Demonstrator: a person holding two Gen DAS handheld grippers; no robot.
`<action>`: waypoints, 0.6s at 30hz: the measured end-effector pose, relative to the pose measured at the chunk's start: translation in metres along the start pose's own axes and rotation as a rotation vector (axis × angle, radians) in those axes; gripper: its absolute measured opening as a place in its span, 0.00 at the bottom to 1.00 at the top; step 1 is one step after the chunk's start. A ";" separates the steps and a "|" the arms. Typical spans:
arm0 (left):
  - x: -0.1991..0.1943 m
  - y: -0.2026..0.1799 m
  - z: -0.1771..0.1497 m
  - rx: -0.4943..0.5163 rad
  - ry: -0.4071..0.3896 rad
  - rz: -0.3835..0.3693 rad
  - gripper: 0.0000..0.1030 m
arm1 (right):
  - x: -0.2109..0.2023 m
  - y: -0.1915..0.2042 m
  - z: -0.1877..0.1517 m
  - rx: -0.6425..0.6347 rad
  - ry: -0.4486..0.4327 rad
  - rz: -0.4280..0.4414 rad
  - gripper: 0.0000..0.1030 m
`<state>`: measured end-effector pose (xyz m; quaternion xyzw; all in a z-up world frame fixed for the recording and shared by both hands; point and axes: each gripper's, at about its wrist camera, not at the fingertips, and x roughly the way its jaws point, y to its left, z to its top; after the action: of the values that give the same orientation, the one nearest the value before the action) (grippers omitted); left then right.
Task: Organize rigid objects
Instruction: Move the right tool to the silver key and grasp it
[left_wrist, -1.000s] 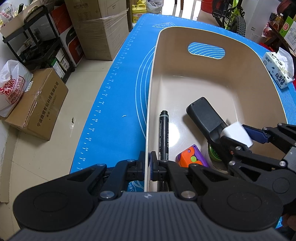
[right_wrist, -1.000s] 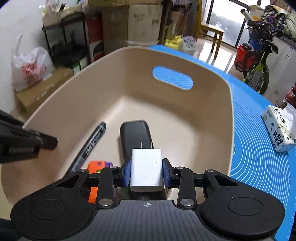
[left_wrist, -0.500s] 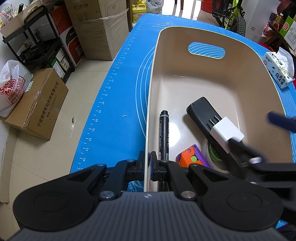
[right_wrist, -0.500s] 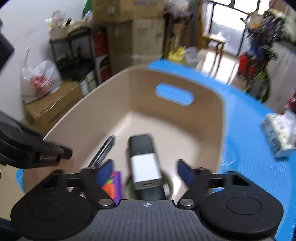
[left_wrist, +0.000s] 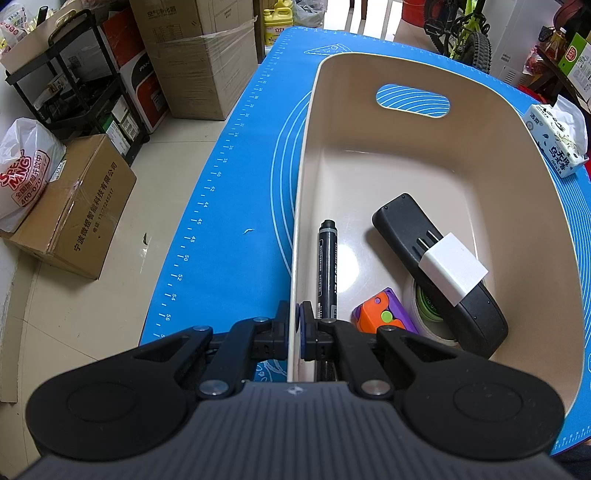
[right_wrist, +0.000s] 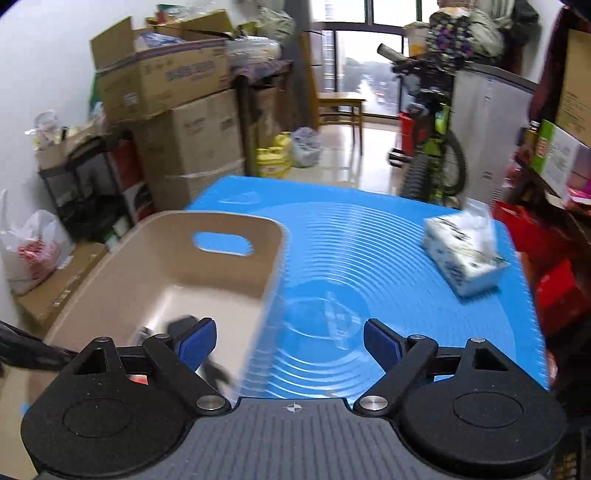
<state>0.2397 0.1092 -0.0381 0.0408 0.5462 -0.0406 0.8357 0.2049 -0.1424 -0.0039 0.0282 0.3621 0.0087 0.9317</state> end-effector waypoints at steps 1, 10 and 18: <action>0.000 0.000 0.000 0.001 0.000 0.000 0.06 | 0.001 -0.008 -0.005 0.004 0.007 -0.010 0.86; 0.000 0.000 0.000 0.002 -0.001 0.000 0.06 | 0.025 -0.039 -0.062 0.073 0.113 -0.050 0.83; 0.000 0.000 0.000 0.001 0.000 -0.001 0.06 | 0.053 -0.020 -0.089 -0.076 0.201 -0.037 0.79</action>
<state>0.2397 0.1091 -0.0381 0.0411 0.5460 -0.0411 0.8358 0.1836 -0.1559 -0.1066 -0.0147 0.4537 0.0078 0.8910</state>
